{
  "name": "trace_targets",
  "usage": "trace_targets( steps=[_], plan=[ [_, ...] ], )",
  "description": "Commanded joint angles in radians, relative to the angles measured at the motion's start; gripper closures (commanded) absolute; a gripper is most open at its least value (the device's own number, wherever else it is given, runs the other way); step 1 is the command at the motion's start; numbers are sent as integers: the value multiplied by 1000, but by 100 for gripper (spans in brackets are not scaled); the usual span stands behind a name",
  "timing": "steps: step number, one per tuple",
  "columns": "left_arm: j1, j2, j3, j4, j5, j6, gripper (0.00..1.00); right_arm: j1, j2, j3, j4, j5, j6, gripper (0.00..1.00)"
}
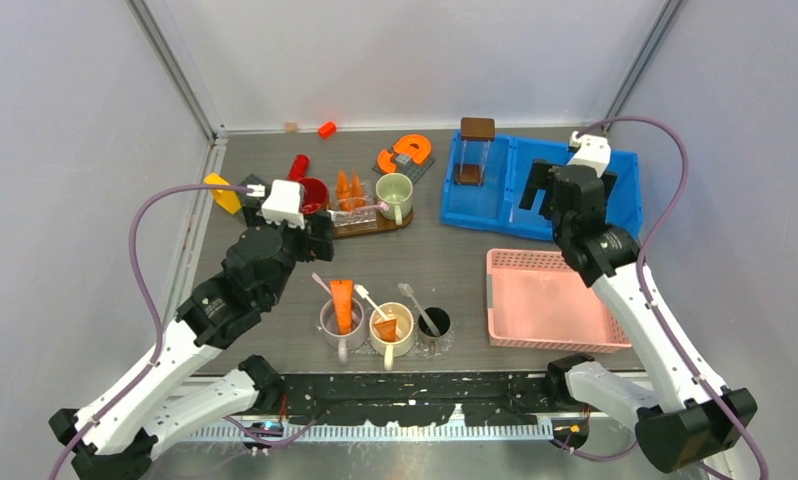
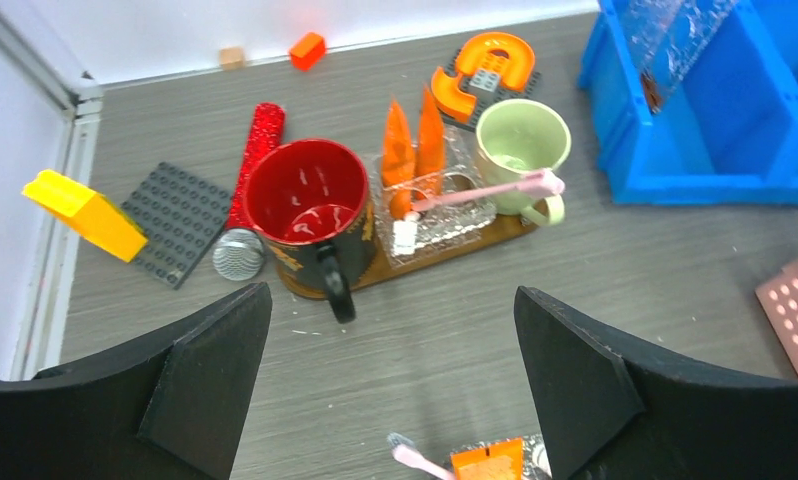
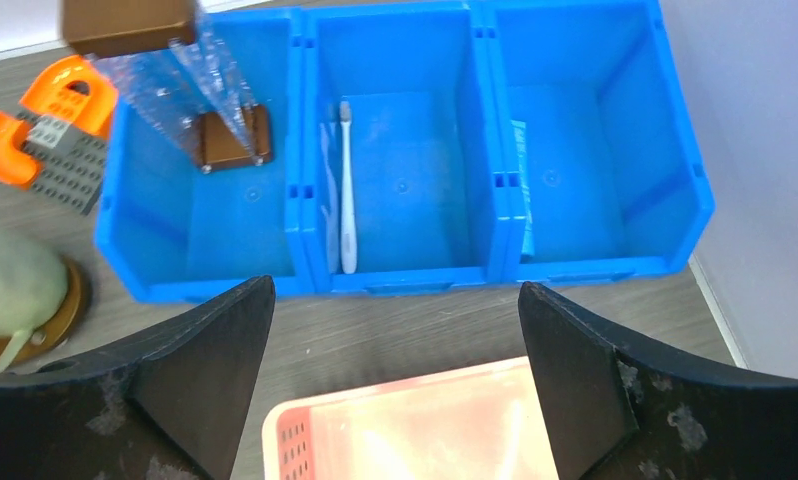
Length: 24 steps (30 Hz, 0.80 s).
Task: Prepare toiletry sets of a toothbrush and toothpaste on the tray
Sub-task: Pick up the toothpaste from the storage box.
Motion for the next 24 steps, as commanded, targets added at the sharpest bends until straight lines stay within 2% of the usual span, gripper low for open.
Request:
trace_targets(
  steps=[1,4,8,15,24],
  plan=[
    [72,7,60,-9,24,5,5,-102,61,63,-12,-66,70,1],
    [121,13,73,-28,33,17,5,-223,117,82,-11,-113,102,3],
    [169,7,62,-13,36,63,4,-394,198,115,-11,-253,153,7],
    [192,-7,-11,48,4,103,4,-609,373,166,22,-468,217,13],
    [197,-19,-75,93,0,111,5,-751,596,216,62,-648,244,28]
  ],
)
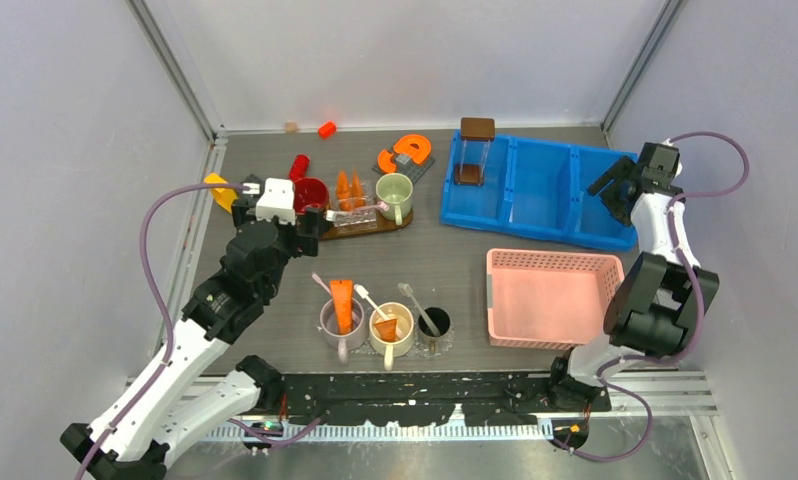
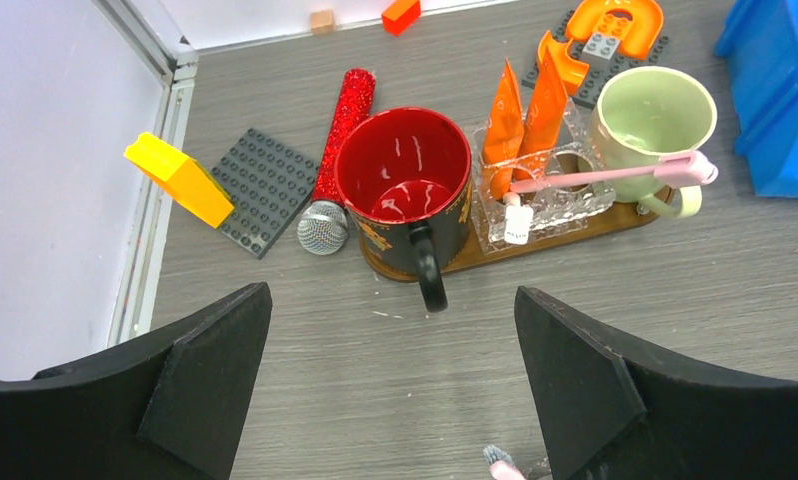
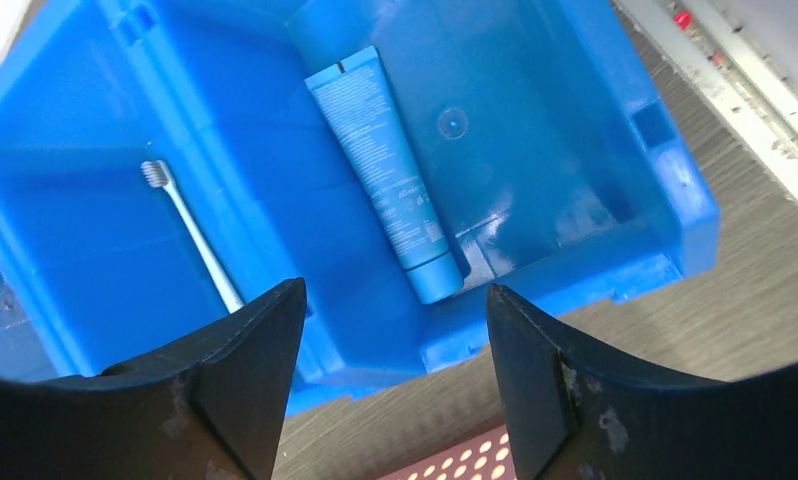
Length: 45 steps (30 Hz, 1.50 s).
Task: Prepare toiletry sets of a toothbrush and toothpaste on the tray
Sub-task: Pick up the toothpaste from the storage box.
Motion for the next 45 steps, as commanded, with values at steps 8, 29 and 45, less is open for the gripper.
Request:
trace_targets(
  steps=[8,29,45],
  plan=[
    [11,-29,-32,82,-24,27,6,-75,198,78,61,-194,-14,38],
    [11,-53,-43,82,-18,27,6,-87,451,153,-52,-323,-142,36],
    [11,-40,-47,82,-11,27,6,-81,541,222,-116,-200,-177,48]
  ],
)
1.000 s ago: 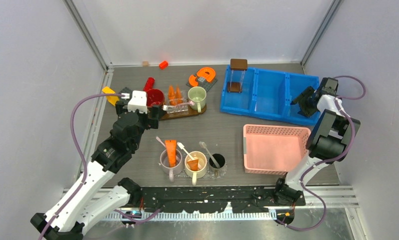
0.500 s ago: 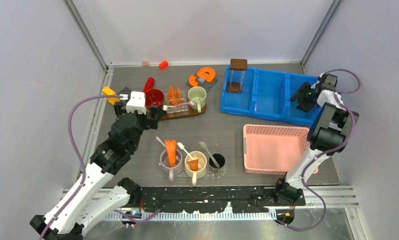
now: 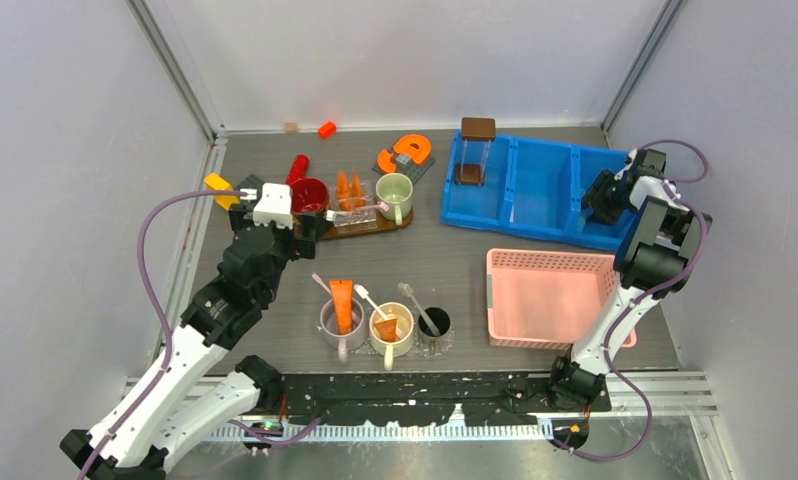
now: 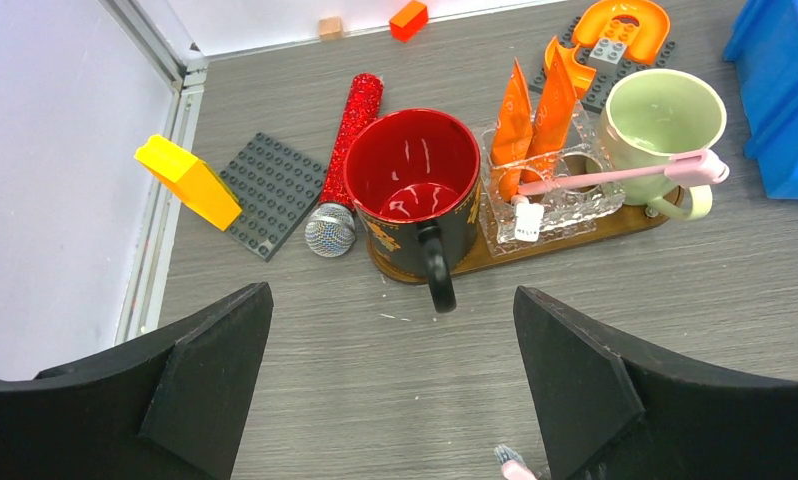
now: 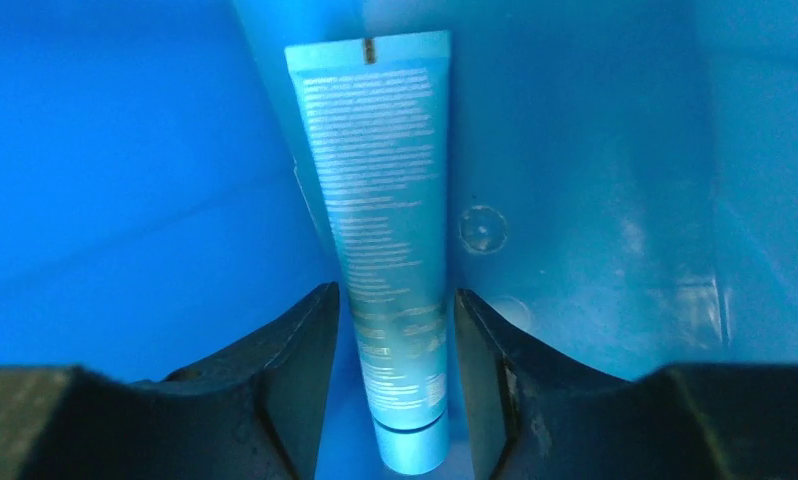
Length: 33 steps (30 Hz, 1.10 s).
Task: Prepare toiletry sets of a toothbrush and toothpaste on the tray
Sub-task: Pick up the toothpaste from the storage box.
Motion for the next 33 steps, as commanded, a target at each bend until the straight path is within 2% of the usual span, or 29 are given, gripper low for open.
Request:
trace_targets(
  steps=[1,10,14,26,33],
  plan=[
    [6,2,0,53,-5,9,6,-5,34,-15,-110,113,38,49],
    [6,4,-2,53,-8,14,7,26,-44,-25,-79,213,34,69],
    [8,-1,-5,55,-9,14,7,33,-95,-34,-53,246,33,75],
    [7,-7,-7,59,7,15,7,54,-304,-42,-15,365,34,80],
    [7,-11,1,57,60,7,7,128,-449,-42,-18,415,-4,81]
  ],
)
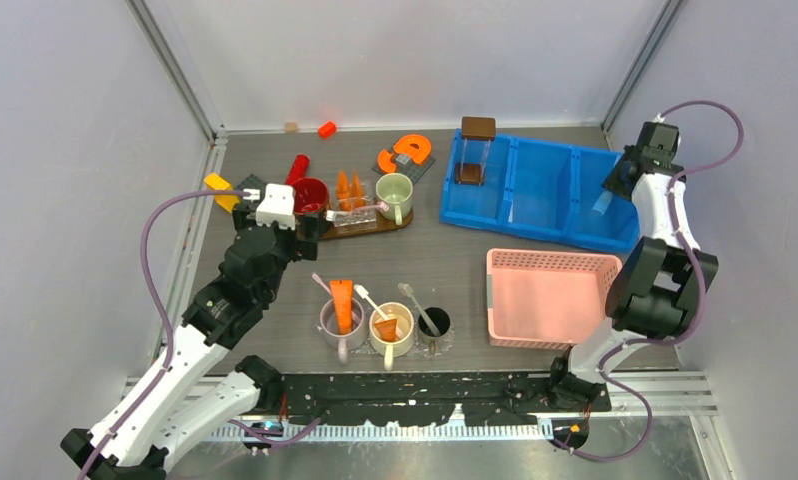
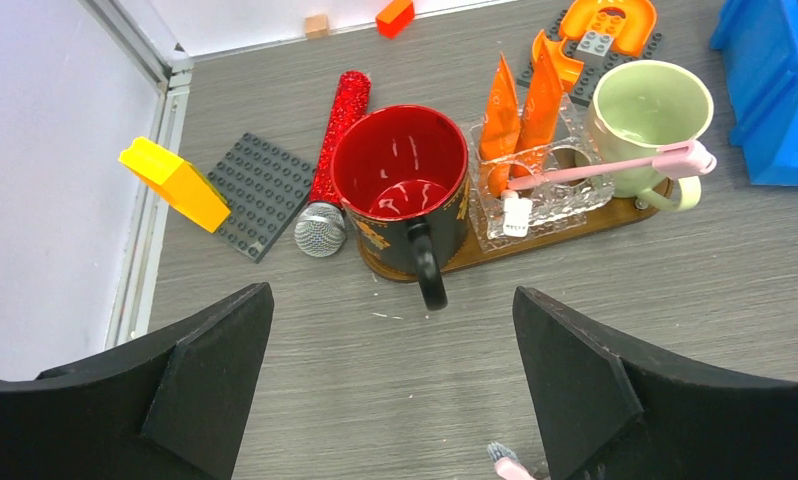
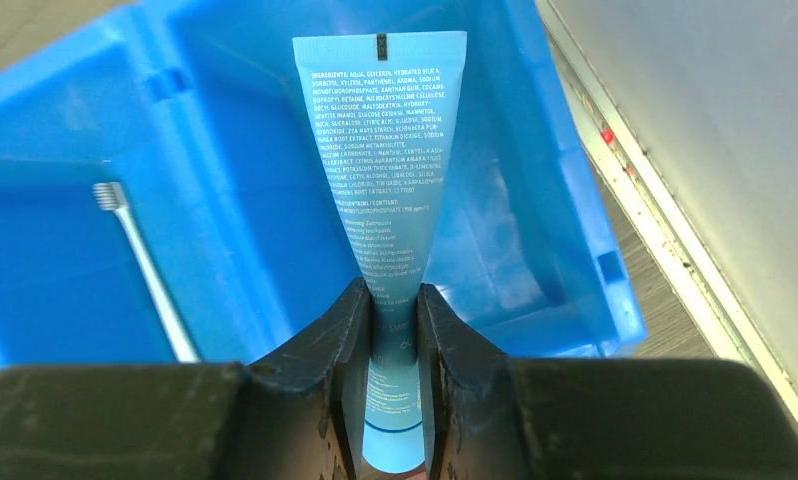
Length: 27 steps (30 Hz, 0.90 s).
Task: Prepare toiletry sets of a toothbrush and toothpaste on the tray
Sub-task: Pick up the toothpaste from the storage box.
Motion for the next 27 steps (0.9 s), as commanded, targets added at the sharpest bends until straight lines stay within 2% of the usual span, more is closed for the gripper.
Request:
trace_targets(
  steps=[1,7,18,27],
  plan=[
    [6,-13,10,52,47,2,7,60,-129,8,21,53,-30,81],
    [5,7,58,17,122,-24,7,178,-255,-23,19,71,-56,81],
    [5,71,200,-70,316,-148,9,467,-462,-125,20,103,-91,81],
    [5,149,291,-92,500,-281,9,672,-632,-202,46,49,-139,81]
  ],
)
